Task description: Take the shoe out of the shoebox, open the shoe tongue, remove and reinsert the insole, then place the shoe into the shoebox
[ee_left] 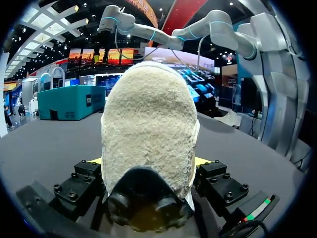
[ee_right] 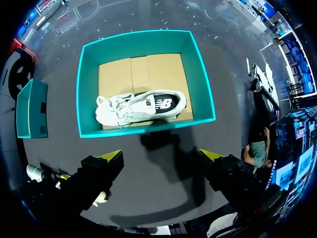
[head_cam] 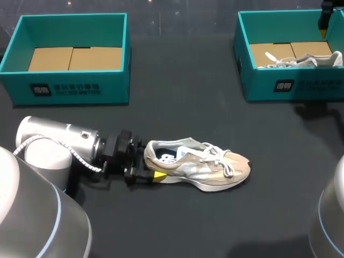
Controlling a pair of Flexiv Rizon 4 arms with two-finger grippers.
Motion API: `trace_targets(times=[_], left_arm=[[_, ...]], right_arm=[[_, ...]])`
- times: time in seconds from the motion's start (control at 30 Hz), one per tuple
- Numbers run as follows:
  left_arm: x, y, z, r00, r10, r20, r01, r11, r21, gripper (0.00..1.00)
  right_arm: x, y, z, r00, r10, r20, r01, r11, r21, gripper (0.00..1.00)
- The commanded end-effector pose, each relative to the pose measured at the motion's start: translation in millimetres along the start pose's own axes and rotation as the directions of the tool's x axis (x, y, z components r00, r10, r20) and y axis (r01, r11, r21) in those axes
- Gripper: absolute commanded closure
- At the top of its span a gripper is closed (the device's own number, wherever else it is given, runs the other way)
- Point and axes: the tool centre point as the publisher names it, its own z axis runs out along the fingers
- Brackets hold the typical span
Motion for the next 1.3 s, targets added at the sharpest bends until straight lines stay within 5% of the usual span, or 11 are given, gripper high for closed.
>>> trace_targets(times=[0.03, 1.3], left_arm=[[6.2, 0.2, 3.5, 0.999, -0.005, 0.034, 0.005, 1.0, 0.0, 1.0], [6.7, 0.6, 5.3, 0.999, -0.011, 0.04, 0.011, 1.0, -0.001, 1.0]], right_arm=[[0.2, -0.3, 0.1, 1.0, 0.001, 0.001, -0.001, 1.0, -0.001, 0.0], [7.2, -3.9, -0.8, 1.0, 0.001, -0.009, -0.001, 1.0, -0.006, 0.0]])
